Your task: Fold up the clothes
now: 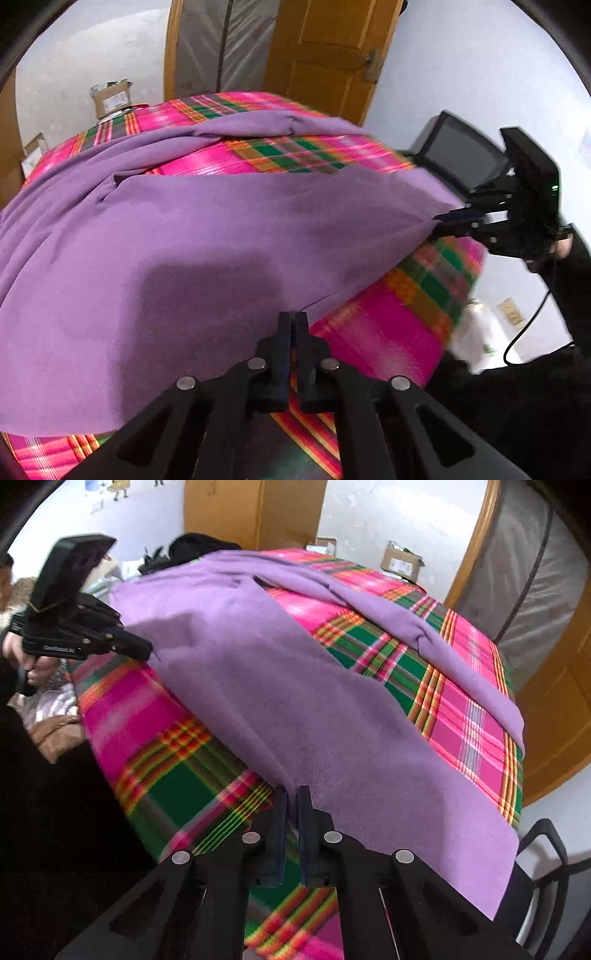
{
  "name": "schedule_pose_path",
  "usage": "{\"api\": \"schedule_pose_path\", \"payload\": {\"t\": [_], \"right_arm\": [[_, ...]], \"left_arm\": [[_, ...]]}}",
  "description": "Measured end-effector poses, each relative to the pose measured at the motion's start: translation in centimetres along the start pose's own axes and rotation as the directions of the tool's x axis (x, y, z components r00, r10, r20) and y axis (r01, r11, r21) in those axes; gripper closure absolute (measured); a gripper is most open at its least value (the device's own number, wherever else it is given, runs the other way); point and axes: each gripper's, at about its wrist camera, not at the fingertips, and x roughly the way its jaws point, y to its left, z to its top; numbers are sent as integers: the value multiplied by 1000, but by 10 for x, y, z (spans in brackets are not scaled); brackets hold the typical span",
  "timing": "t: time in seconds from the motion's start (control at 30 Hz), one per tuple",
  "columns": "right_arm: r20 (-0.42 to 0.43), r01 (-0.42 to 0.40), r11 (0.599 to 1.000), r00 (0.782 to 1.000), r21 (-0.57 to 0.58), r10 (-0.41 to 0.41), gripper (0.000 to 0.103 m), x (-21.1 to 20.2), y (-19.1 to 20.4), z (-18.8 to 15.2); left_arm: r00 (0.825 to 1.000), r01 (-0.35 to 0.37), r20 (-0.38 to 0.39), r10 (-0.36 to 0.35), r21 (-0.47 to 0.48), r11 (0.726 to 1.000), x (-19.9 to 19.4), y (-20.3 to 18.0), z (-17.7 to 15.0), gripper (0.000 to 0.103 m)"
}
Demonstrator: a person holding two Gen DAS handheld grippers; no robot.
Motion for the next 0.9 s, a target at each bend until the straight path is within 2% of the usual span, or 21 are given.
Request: {"api": "schedule_pose_path", "payload": {"t": [0.07,0.17,0.27,0.33,0.37,0.47,0.53,0.57,0.63,0.67,0.77,0.83,0.87,0.9], "right_arm": [[28,-27,1000,999,15,27,98,-15,-4,-3],[-15,-85,996,996,5,85,95,-13,-4,-10],[-56,-79,996,995,35,81,93,-6,-8,-17],[-17,-52,994,998,98,54,90,-11,-20,-19],[2,-38,991,999,132,38,85,-14,-27,-20],[-3,105,940,994,323,-110,80,-17,-69,-33],[-39,205,873,977,444,-209,76,-19,-98,-45],[-81,271,798,959,538,-270,71,-21,-120,-62],[-119,298,653,945,697,-304,66,-29,-148,-97],[-139,305,569,938,763,-317,59,-33,-162,-115],[-123,241,400,947,884,-297,51,-43,-183,-162],[-76,162,338,964,927,-255,43,-42,-188,-181],[-24,88,288,976,954,-218,43,-41,-191,-192],[9,42,257,981,966,-194,43,-38,-195,-198]], "left_arm": [[999,46,28,-45,-13,999,-15,0,1,101],[996,92,4,-92,-11,996,-16,1,-3,101],[994,105,-30,-105,-8,994,-12,1,-8,101],[989,144,-17,-144,-25,989,-14,1,-9,101],[990,143,-5,-143,-22,989,-16,0,-6,101],[990,136,31,-135,-13,991,-21,-5,1,101],[994,101,34,-100,-22,995,-17,-2,5,101],[996,83,35,-82,-27,996,-14,-1,7,101],[998,61,33,-59,-42,997,-10,2,9,101],[998,57,31,-55,-52,997,-7,5,10,101],[999,43,19,-42,-66,997,-1,9,10,101],[999,34,8,-33,-72,997,3,12,10,101],[1000,30,2,-30,-75,997,5,13,11,100],[1000,23,-2,-23,-77,997,7,14,12,100]]}}
